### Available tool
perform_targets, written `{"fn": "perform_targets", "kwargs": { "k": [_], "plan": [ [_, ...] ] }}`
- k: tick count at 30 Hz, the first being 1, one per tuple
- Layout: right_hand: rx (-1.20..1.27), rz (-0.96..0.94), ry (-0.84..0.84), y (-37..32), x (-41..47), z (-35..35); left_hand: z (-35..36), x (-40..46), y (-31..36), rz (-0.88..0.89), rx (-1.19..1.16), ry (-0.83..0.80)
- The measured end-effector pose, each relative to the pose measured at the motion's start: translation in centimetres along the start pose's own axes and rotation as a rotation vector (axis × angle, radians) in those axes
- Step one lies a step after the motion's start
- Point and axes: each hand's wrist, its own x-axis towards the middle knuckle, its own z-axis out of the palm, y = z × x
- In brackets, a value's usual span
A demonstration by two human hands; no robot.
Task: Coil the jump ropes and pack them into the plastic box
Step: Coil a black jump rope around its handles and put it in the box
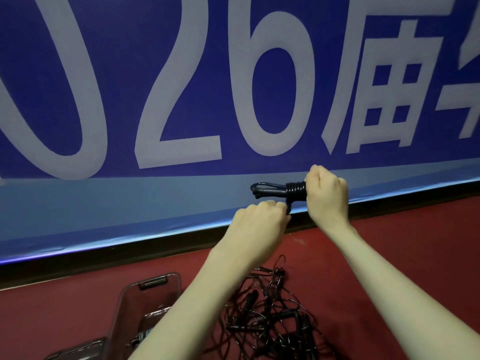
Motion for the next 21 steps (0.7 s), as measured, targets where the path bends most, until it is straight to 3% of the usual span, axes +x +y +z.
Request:
{"fn": "perform_targets", "kwargs": {
  "k": [8,13,17,21],
  "plan": [
    [-0.021,-0.185,-0.320,-0.9,-0.3,0.2,-1.2,0.0,-3.2,-0.100,-0.038,0.213],
    [-0.104,-0.215,-0.595,-2.5,-0.2,-0.5,-1.1,-0.6,-5.3,-0.168,-0.482,0.128],
    [0.224,-0.117,-0.759,-3.8,-0.6,-1.2,-1.2,-1.2,-6.1,-0.156,-0.849,-0.038],
    [0.456,0.012,-0.720,-5.0,-0.3,-1.7,-1.8,-1.2,-5.7,-0.142,-1.100,-0.081]
  ]
}}
